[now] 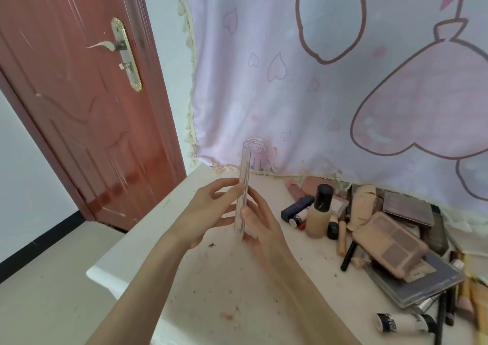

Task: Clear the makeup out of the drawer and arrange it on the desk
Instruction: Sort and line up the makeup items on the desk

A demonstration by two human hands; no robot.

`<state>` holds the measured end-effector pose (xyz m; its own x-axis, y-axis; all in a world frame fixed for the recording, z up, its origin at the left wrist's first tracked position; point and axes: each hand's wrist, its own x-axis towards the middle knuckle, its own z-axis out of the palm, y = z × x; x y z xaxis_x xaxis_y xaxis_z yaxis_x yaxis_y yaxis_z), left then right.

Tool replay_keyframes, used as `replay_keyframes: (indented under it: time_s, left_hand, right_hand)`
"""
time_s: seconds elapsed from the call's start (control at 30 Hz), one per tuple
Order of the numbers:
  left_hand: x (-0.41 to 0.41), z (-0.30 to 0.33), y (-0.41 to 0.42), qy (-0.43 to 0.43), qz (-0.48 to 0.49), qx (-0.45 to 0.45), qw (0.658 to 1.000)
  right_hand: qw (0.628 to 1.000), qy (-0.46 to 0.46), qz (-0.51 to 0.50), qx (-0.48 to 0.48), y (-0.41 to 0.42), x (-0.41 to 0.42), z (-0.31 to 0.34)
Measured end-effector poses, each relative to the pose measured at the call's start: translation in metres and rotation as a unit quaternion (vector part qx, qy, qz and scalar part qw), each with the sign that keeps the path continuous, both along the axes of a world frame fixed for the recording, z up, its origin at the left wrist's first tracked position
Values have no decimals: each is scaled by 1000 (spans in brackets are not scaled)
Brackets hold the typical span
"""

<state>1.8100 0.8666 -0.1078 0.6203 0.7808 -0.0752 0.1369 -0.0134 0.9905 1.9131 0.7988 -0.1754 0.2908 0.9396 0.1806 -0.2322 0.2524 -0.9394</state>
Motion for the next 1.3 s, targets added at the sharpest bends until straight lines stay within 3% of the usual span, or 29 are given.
replay_keyframes:
  time_s: [0.4,0.53,0.67,0.8,0.9,1.03,1.1,1.17,1.23,1.3]
  left_hand:
    - [15,10,3,35,-23,60,997]
    - [13,12,8,37,-19,49,998]
    - [-3,10,24,21,20,-1,1000]
    - [-22,-6,48,-40,85,-115,989]
    - [-35,-22,63,-118,142,-186,965]
    - [-46,-39,77,-190,263,-259,910]
    - [-46,-46,79,-127,345,-226,902]
    - [-45,-53,76,-25,368,-129,920]
    - [-45,-59,67,65,337,-15,939]
    - [-48,-63,58,139,292,69,944]
  right_hand:
    - [999,18,-39,5,-1,8,0]
    - [997,71,-23,11,-1,11,1]
    - [983,182,-5,-17,1,14,0]
    - [937,336,37,-83,4,17,-1]
    - [913,396,22,-96,6,20,-5]
    - [909,407,-11,-90,9,20,-8]
    - [915,394,-32,-78,11,20,-9]
    - [935,339,-63,-81,13,19,-11]
    - [968,203,-100,-107,11,16,-12]
    - [981,4,-133,-140,8,13,-14]
